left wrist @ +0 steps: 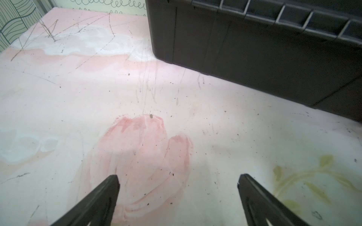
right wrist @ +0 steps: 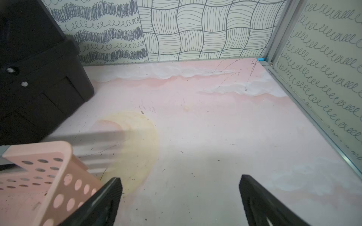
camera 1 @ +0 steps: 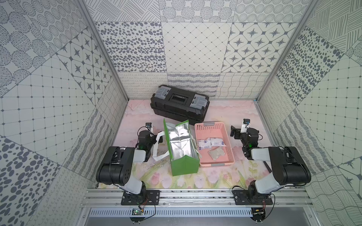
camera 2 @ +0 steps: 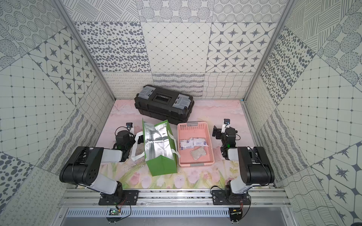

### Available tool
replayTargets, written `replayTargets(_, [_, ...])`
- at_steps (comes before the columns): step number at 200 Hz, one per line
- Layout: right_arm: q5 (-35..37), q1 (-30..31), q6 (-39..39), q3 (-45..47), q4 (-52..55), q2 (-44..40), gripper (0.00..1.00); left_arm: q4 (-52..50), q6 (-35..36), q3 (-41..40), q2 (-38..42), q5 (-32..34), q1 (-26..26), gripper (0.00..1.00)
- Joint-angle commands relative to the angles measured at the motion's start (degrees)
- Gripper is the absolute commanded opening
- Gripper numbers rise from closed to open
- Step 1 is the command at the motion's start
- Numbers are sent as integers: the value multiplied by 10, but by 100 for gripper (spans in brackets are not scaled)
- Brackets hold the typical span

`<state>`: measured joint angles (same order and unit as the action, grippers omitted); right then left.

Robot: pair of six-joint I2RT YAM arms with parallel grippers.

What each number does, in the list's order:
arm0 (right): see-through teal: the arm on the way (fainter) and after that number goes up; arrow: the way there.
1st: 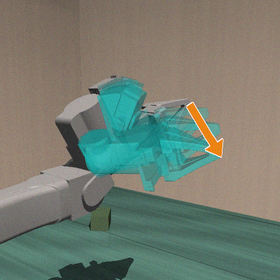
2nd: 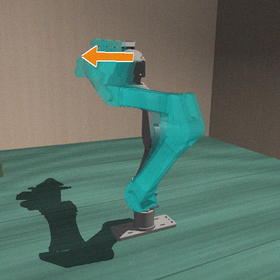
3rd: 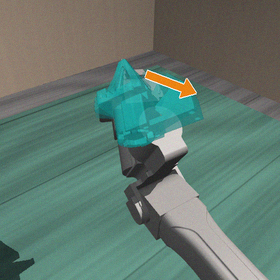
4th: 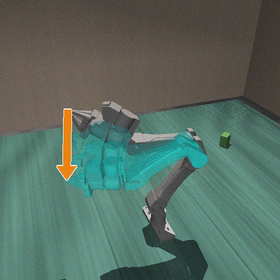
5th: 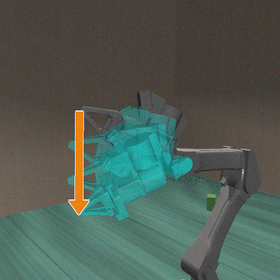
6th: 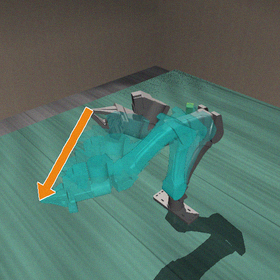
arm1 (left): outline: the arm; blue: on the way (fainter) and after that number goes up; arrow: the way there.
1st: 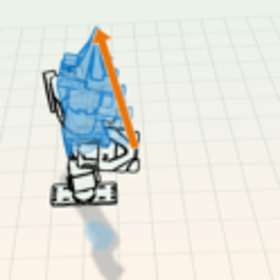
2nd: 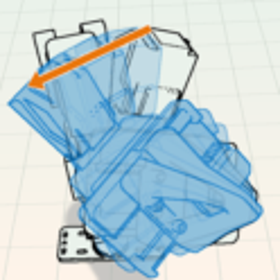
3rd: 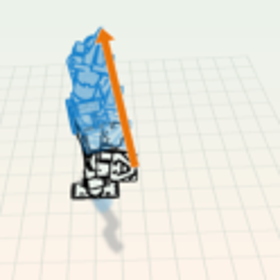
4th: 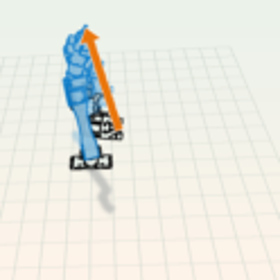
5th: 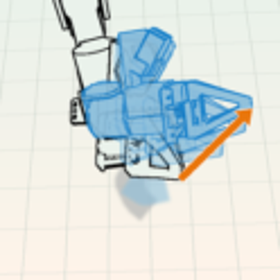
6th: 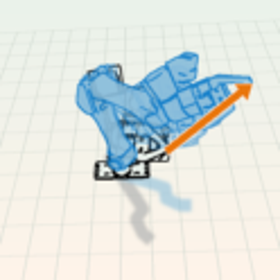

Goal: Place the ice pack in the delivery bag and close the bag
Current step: Pick up the delivery bag from the center of the board.

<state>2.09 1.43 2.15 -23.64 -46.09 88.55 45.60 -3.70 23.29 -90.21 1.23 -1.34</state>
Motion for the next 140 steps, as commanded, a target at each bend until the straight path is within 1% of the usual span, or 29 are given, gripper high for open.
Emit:
replayTargets(1, [8,2,3,3,-21,4,99,22,2,5,2,0,-1,100])
replayTargets(54, [7,3,3,3,-21,4,99,19,4,9,3,1,-1,100])
replayTargets(69, [7,3,3,2,-18,4,99,-25,-1,30,19,14,0,99])
replayTargets(75, [6,3,3,2,-19,4,99,-75,-9,48,35,27,0,99])
replayTargets(84, [4,2,3,5,-22,4,99,-180,-23,89,58,45,0,99])
replayTargets(104, [10,2,7,-2,-15,-1,99,-334,-43,165,97,56,0,100])
replayTargets(113, [23,1,12,-21,39,-23,99,-387,-52,190,115,63,0,99])
replayTargets(126, [43,2,17,-54,132,-63,99,-479,-85,237,129,109,0,100])
replayTargets(140, [53,2,23,-70,186,-104,99,-596,-104,306,131,138,3,100])
